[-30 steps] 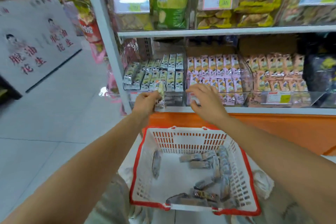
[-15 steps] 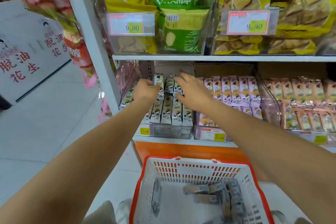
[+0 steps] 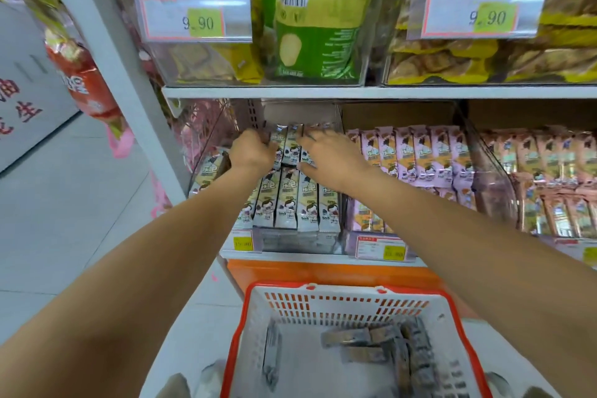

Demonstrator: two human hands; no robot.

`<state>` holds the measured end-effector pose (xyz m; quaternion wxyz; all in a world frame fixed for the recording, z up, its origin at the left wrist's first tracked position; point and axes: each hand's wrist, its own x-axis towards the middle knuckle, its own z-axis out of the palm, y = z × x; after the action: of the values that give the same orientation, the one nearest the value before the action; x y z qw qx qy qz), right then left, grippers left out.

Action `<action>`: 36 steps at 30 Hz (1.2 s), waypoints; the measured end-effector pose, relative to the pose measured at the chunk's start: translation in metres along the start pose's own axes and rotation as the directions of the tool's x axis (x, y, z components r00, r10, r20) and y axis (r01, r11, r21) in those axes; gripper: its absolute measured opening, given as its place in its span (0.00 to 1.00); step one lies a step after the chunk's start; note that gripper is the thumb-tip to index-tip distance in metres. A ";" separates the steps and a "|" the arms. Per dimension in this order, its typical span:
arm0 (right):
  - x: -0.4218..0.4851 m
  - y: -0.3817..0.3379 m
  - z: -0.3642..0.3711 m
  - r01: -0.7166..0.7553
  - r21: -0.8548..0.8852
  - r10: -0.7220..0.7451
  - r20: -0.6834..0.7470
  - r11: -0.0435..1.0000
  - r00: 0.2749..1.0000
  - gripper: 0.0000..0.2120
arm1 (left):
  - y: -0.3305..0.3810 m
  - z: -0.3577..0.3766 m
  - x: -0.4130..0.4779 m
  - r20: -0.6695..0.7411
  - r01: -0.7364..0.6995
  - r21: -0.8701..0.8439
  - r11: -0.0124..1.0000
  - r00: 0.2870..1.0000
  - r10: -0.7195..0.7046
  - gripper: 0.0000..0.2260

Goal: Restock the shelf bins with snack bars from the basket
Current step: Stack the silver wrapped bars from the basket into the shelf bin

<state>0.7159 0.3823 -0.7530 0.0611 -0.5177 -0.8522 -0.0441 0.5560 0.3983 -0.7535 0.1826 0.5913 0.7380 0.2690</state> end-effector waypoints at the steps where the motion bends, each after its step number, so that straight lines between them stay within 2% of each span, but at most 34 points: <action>1: 0.000 0.001 0.001 0.003 0.008 -0.003 -0.009 1.000 1.000 0.26 | -0.001 0.001 -0.001 0.004 -0.015 0.010 1.000 1.000 0.015 0.09; 5: -0.001 0.003 0.006 0.003 0.042 -0.002 -0.027 0.999 1.000 0.25 | -0.004 0.001 -0.005 0.027 -0.069 -0.014 0.998 0.997 0.069 0.07; 10: -0.005 0.003 0.009 0.005 0.098 -0.001 -0.036 0.995 0.999 0.25 | -0.011 0.000 -0.013 0.045 -0.076 -0.064 0.995 0.996 0.079 0.11; 12: -0.013 0.002 0.007 0.011 0.156 0.004 -0.097 0.988 0.995 0.24 | -0.011 -0.003 -0.024 -0.033 -0.120 -0.077 0.990 0.993 0.117 0.15; 14: -0.029 0.001 0.005 0.030 0.224 0.022 -0.228 0.974 0.973 0.20 | -0.007 -0.007 -0.050 -0.168 -0.203 -0.057 0.977 0.967 0.191 0.13; 17: -0.058 -0.002 0.000 0.121 0.257 0.008 -0.448 0.959 0.894 0.15 | -0.006 -0.004 -0.091 -0.412 -0.367 -0.003 0.930 0.848 0.333 0.08; 19: -0.095 0.001 -0.002 0.149 0.266 0.010 -0.514 0.952 0.858 0.12 | -0.007 0.013 -0.121 -0.440 -0.453 0.029 0.891 0.795 0.418 0.06; 22: -0.154 0.012 0.004 0.105 0.313 0.079 -0.522 0.944 0.849 0.11 | -0.006 0.049 -0.165 -0.347 -0.528 0.050 0.848 0.787 0.511 0.05; 25: -0.212 0.024 0.021 0.037 0.349 0.137 -0.462 0.936 0.876 0.08 | -0.011 0.093 -0.205 -0.203 -0.523 0.051 0.851 0.829 0.522 0.07; 28: -0.264 0.038 0.049 -0.088 0.322 0.200 -0.335 0.943 0.921 0.08 | -0.021 0.139 -0.240 0.041 -0.441 0.045 0.896 0.897 0.439 0.06; 31: -0.311 0.053 0.090 -0.304 0.243 0.334 -0.089 0.921 0.939 0.10 | -0.026 0.179 -0.273 0.288 -0.286 0.068 0.956 0.923 0.255 0.07; 33: -0.339 0.059 0.114 -0.430 0.174 0.417 0.109 0.886 0.902 0.18 | -0.029 0.202 -0.292 0.461 -0.233 0.096 0.968 0.872 0.165 0.08; 36: -0.370 0.060 0.144 -0.508 0.135 0.446 0.325 0.851 0.834 0.26 | -0.031 0.236 -0.314 0.648 -0.227 0.093 0.969 0.753 0.114 0.10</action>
<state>0.9295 0.1059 -0.9505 0.0044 -0.7059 -0.6945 0.1395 0.7447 0.1311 -0.9739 0.3467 0.7253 0.5947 0.0056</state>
